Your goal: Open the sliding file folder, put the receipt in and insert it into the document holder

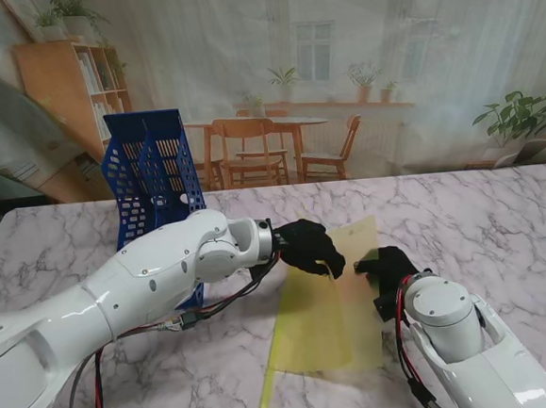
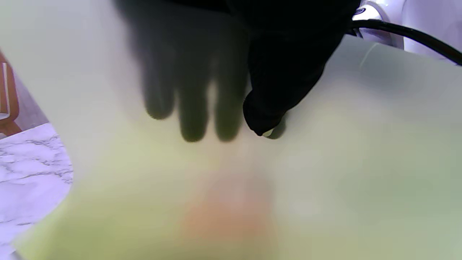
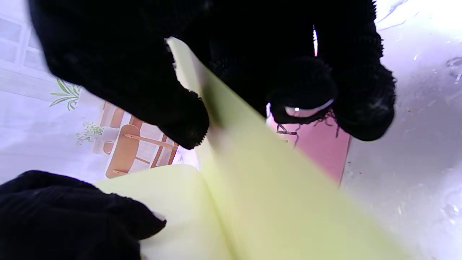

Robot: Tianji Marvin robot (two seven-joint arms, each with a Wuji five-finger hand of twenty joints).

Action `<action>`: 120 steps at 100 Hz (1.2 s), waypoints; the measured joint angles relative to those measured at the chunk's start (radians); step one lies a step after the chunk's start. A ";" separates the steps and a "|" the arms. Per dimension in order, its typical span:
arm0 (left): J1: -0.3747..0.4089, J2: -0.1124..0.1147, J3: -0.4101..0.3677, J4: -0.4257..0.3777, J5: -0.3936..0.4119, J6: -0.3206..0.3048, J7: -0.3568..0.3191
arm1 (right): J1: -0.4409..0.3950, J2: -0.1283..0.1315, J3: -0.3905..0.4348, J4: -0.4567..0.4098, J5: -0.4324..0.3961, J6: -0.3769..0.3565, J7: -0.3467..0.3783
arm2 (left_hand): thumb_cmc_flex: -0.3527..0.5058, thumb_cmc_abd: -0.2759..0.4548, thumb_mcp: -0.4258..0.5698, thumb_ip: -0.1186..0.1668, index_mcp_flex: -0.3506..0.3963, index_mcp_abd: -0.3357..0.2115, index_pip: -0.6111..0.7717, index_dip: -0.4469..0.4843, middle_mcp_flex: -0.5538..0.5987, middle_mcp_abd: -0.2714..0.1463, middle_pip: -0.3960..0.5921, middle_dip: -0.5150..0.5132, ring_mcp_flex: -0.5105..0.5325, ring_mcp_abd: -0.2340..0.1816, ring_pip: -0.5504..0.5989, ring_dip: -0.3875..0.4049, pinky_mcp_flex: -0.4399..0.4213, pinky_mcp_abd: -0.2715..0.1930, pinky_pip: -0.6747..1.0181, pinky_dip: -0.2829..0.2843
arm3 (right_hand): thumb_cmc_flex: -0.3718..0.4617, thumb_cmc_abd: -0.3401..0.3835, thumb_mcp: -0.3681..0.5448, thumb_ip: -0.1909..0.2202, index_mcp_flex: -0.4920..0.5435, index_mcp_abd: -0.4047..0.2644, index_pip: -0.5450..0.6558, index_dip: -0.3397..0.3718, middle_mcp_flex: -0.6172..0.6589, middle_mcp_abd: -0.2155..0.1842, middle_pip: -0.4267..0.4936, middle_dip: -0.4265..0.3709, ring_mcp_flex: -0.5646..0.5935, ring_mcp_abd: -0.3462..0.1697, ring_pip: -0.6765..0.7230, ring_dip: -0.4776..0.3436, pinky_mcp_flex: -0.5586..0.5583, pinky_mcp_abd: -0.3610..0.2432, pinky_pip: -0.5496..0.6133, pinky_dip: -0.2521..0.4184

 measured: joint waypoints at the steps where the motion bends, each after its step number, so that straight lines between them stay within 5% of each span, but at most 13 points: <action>1: 0.002 0.000 -0.003 -0.001 0.000 -0.001 0.000 | 0.000 0.000 0.000 0.000 0.000 0.000 0.000 | 0.000 0.000 0.000 0.000 0.007 0.000 0.000 -0.002 0.000 0.000 0.000 0.003 0.000 0.001 0.003 0.004 0.000 0.001 0.001 0.000 | 0.000 0.000 0.000 0.000 0.000 0.000 0.000 0.000 0.000 0.000 0.000 0.000 0.000 0.000 0.000 0.000 0.000 0.000 0.000 0.000; 36: 0.103 0.095 -0.175 -0.156 0.036 -0.039 -0.061 | 0.005 0.004 -0.018 -0.001 -0.012 0.016 0.003 | 0.002 0.008 0.000 -0.010 0.019 0.002 0.000 0.006 0.011 -0.011 0.013 0.079 0.000 0.017 0.037 0.040 0.000 0.016 0.028 0.005 | 0.000 0.013 -0.012 0.000 0.000 -0.014 0.000 0.000 -0.002 0.003 0.000 -0.002 0.000 0.005 -0.007 -0.003 -0.038 0.000 0.000 -0.001; 51: 0.116 0.119 -0.198 -0.166 0.035 -0.047 -0.088 | 0.021 0.009 -0.056 0.005 -0.075 0.021 0.005 | 0.002 0.008 0.000 -0.012 0.019 0.002 0.000 0.018 0.011 -0.012 0.013 0.081 0.000 0.017 0.038 0.041 -0.001 0.016 0.028 0.005 | 0.011 0.062 -0.085 0.000 -0.043 -0.057 -0.050 -0.068 -0.085 0.035 -0.048 -0.005 -0.007 0.048 -0.113 -0.066 -0.152 0.000 -0.051 -0.001; 64: 0.119 0.130 -0.209 -0.167 0.042 -0.055 -0.095 | 0.027 0.011 -0.074 0.011 -0.143 0.019 0.009 | 0.002 0.008 0.000 -0.013 0.019 0.002 0.000 0.037 0.011 -0.024 0.013 0.091 0.000 0.018 0.038 0.049 -0.005 0.016 0.028 0.005 | 0.005 0.120 -0.220 0.004 -0.124 -0.077 -0.173 -0.102 -0.238 0.074 -0.106 -0.019 -0.028 0.099 -0.355 -0.162 -0.310 -0.001 -0.130 0.041; 72: 0.120 0.134 -0.209 -0.167 0.047 -0.060 -0.097 | 0.025 0.014 -0.077 0.011 -0.155 0.017 0.010 | 0.002 0.008 0.000 -0.013 0.019 0.002 -0.001 0.038 0.011 -0.024 0.013 0.092 0.000 0.018 0.040 0.051 -0.005 0.016 0.028 0.005 | -0.114 0.146 -0.234 0.060 -0.156 -0.077 -0.306 -0.011 -0.362 0.098 -0.144 -0.038 -0.125 0.124 -0.469 -0.169 -0.408 -0.001 -0.164 0.074; 83: 0.120 0.136 -0.206 -0.167 0.047 -0.061 -0.097 | 0.015 0.016 -0.068 0.008 -0.155 -0.014 0.010 | 0.002 0.008 0.000 -0.013 0.019 0.002 -0.001 0.038 0.011 -0.024 0.013 0.092 0.000 0.018 0.042 0.051 -0.005 0.016 0.028 0.005 | -0.200 0.138 -0.229 0.082 -0.227 -0.098 -0.341 0.042 -0.489 0.117 -0.191 -0.067 -0.273 0.123 -0.500 -0.170 -0.513 -0.036 -0.174 0.097; 97: 0.116 0.135 -0.196 -0.163 0.043 -0.061 -0.096 | -0.008 0.014 -0.038 -0.006 -0.141 -0.051 -0.004 | 0.002 0.008 0.000 -0.013 0.019 0.002 -0.001 0.043 0.011 -0.025 0.013 0.092 0.000 0.018 0.042 0.051 -0.005 0.016 0.028 0.005 | -0.212 0.174 -0.253 0.082 -0.291 -0.127 -0.342 0.060 -0.627 0.116 -0.228 -0.101 -0.434 0.102 -0.523 -0.170 -0.584 -0.076 -0.175 0.117; 120: 0.118 0.134 -0.199 -0.161 0.040 -0.061 -0.094 | -0.046 0.008 0.019 -0.036 -0.109 -0.129 -0.038 | 0.002 0.008 0.000 -0.021 0.019 0.002 -0.001 0.051 0.011 -0.025 0.013 0.092 0.000 0.018 0.042 0.051 -0.005 0.016 0.028 0.005 | -0.212 0.187 -0.284 0.084 -0.290 -0.139 -0.340 0.061 -0.681 0.116 -0.240 -0.116 -0.487 0.091 -0.546 -0.171 -0.611 -0.098 -0.175 0.130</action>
